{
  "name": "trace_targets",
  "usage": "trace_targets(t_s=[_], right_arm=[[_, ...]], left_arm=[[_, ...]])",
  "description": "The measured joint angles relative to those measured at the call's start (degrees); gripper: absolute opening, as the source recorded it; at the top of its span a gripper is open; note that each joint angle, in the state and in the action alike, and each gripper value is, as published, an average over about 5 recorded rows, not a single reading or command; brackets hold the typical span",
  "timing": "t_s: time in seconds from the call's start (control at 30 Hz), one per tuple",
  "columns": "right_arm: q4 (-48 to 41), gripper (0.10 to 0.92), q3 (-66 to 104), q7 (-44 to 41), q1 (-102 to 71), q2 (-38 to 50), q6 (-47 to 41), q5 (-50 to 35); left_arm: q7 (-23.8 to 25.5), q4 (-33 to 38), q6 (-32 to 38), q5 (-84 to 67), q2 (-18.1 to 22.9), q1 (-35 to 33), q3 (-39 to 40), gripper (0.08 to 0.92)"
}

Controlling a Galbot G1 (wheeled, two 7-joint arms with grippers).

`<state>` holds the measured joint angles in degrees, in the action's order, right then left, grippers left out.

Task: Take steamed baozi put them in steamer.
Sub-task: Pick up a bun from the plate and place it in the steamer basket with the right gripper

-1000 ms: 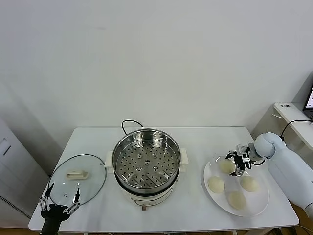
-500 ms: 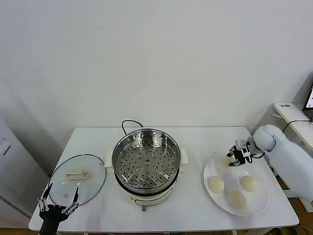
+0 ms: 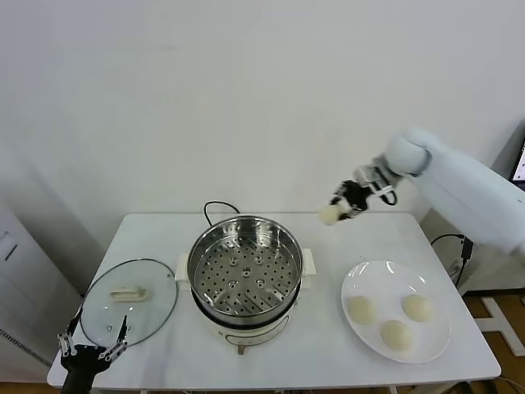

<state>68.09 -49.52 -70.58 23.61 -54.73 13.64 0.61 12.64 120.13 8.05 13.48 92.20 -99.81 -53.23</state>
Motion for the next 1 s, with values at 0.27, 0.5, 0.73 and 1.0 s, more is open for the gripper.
trace_targets(t_s=[0.27, 0.5, 0.73, 1.0], right_arm=[[-0.5, 0.42, -2.2, -0.5, 1.2, -10.1, 8.3, 5.6], [-1.5, 0.495, -2.8, -0.7, -1.2, -15.7, 13.7, 10.9], [-2.8, 0.501, -1.9, -0.8, -4.9, -19.1, 18.4, 15.7], [-4.8, 0.556, 0.3, -1.0, -8.3, -21.7, 22.8, 20.9]], left_arm=[[0.0, 0.8, 0.4, -1.6, 0.0, -1.2, -1.4, 0.823], [0.0, 1.3, 0.3, -2.8, 0.0, -1.6, -2.2, 0.823], [0.0, 1.3, 0.4, -3.4, 0.0, -2.0, -2.5, 0.823], [0.0, 1.1, 0.5, -3.6, 0.0, -2.2, -2.7, 0.823]])
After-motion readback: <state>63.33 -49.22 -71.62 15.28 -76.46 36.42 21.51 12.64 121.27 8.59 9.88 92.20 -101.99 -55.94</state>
